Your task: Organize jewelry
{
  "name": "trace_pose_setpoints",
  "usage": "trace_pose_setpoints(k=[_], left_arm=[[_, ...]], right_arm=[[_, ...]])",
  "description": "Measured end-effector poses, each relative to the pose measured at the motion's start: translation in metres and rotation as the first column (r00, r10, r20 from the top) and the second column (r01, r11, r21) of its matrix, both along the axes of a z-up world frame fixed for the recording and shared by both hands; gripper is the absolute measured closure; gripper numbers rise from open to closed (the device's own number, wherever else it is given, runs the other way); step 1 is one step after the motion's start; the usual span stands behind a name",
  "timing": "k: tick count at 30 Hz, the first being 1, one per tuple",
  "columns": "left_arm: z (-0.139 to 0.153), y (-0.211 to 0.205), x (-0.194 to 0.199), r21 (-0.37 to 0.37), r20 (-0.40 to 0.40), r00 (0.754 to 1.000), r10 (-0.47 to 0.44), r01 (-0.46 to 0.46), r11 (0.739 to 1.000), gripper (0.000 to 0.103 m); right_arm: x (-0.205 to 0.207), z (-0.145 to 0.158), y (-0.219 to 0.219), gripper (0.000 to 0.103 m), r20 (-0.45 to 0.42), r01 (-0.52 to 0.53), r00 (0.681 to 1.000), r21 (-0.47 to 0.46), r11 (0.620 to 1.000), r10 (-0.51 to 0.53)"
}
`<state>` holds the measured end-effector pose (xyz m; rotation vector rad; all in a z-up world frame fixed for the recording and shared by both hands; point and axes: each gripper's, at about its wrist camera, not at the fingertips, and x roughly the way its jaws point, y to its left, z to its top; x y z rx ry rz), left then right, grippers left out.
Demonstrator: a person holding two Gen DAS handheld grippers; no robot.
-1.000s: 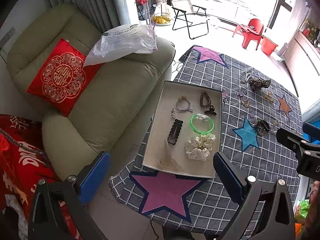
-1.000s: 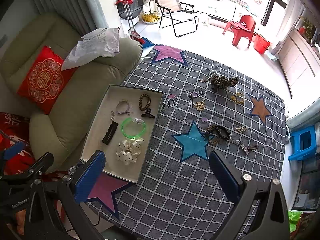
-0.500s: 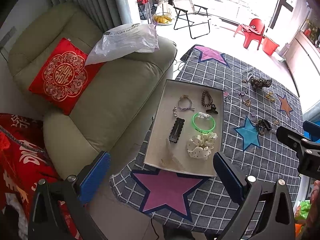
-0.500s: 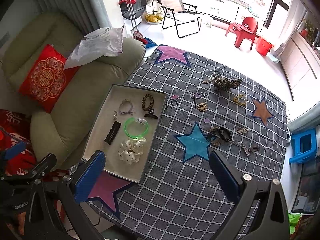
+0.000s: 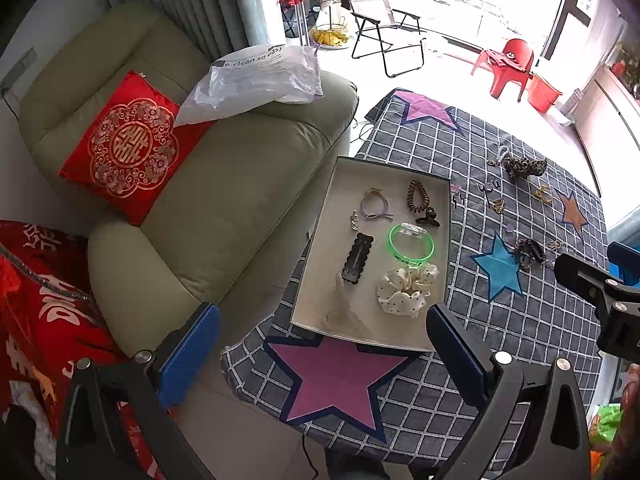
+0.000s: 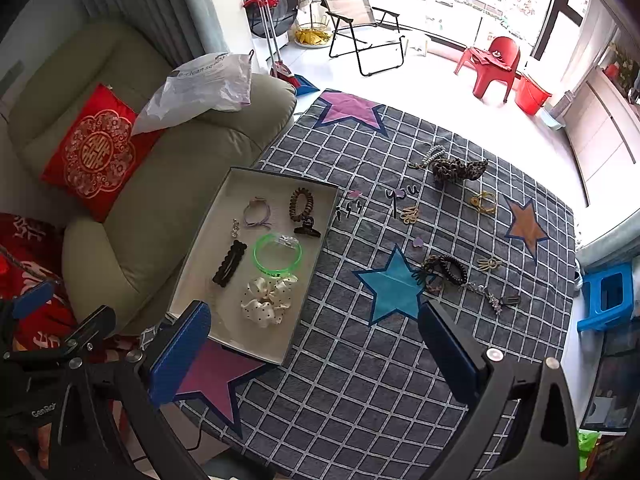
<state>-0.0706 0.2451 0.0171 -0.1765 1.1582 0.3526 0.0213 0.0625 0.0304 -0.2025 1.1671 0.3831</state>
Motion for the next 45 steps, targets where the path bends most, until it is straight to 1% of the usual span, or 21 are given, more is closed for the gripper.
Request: trace_pose_setpoints(k=[33,45], left_arm=[[-0.0006,0.0013,-0.0011,0.001,0.0,1.0,0.009,-0.009,1.0,0.0],[-0.0021,0.0032,-0.0021,-0.009,-0.004,0.999,0.033,-0.033,0.999,0.0]], right_arm=[[-0.0014,0.0008,0.0023,0.0,0.001,-0.001,1.0,0.001,1.0,0.001],[-0.0018,0.0004,0.0019,0.0,0.0,0.0,1.0,0.001,1.0,0.0]])
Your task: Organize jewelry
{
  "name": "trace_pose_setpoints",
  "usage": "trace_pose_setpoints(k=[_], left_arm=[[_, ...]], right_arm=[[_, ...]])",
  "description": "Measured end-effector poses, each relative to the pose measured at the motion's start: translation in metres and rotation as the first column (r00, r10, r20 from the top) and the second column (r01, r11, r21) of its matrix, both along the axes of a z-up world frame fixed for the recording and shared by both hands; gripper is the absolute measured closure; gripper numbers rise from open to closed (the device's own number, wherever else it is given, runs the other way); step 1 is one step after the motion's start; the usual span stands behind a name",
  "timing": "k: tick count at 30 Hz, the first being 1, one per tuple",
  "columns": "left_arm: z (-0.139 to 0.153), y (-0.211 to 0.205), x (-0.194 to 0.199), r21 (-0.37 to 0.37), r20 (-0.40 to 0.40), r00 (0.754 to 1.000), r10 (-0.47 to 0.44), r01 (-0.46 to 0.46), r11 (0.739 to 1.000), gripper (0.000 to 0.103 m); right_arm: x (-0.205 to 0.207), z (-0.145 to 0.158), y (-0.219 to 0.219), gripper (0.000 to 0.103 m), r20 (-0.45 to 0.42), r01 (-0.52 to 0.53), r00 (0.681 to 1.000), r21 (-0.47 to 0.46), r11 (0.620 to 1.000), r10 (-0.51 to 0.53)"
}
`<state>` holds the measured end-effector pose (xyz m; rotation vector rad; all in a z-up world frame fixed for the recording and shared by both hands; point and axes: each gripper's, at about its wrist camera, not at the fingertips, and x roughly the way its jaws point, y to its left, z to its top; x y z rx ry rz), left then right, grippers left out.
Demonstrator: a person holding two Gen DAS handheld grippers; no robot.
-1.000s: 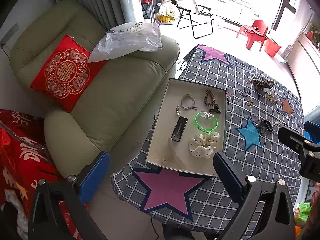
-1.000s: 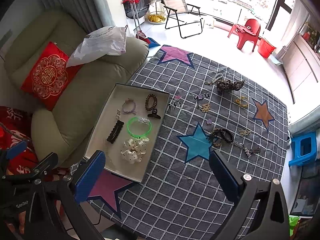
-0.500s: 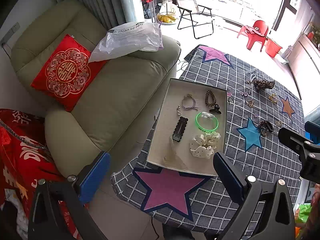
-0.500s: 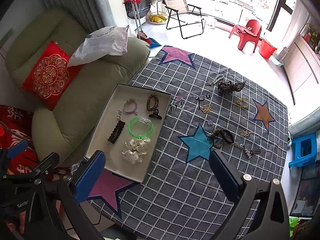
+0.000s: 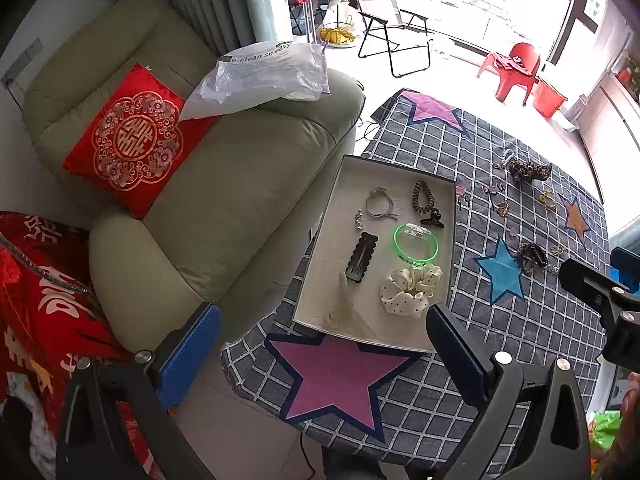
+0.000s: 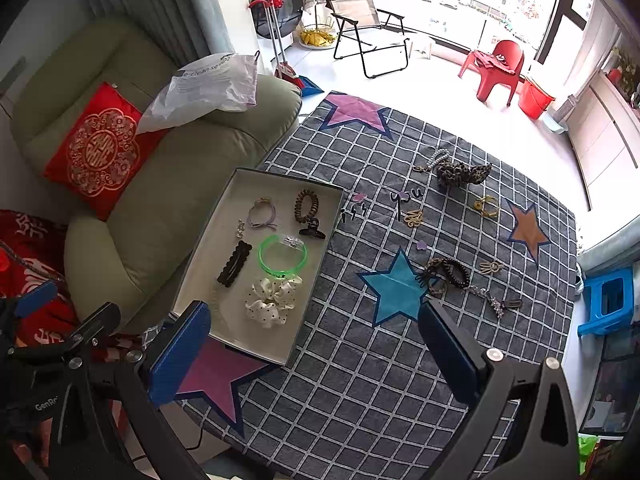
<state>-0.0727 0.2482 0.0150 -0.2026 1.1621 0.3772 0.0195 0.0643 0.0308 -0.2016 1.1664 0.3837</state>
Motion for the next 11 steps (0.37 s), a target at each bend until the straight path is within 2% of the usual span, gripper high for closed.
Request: trace_pose_setpoints(k=[11], left_arm=[[0.001,-0.0028,-0.0014,0.0,0.005,1.0,-0.001,0.001,1.0,0.0]], right_arm=[[-0.0008,0.0008,0.0048,0.0,-0.002,-0.001,1.0,0.0,1.0,0.001]])
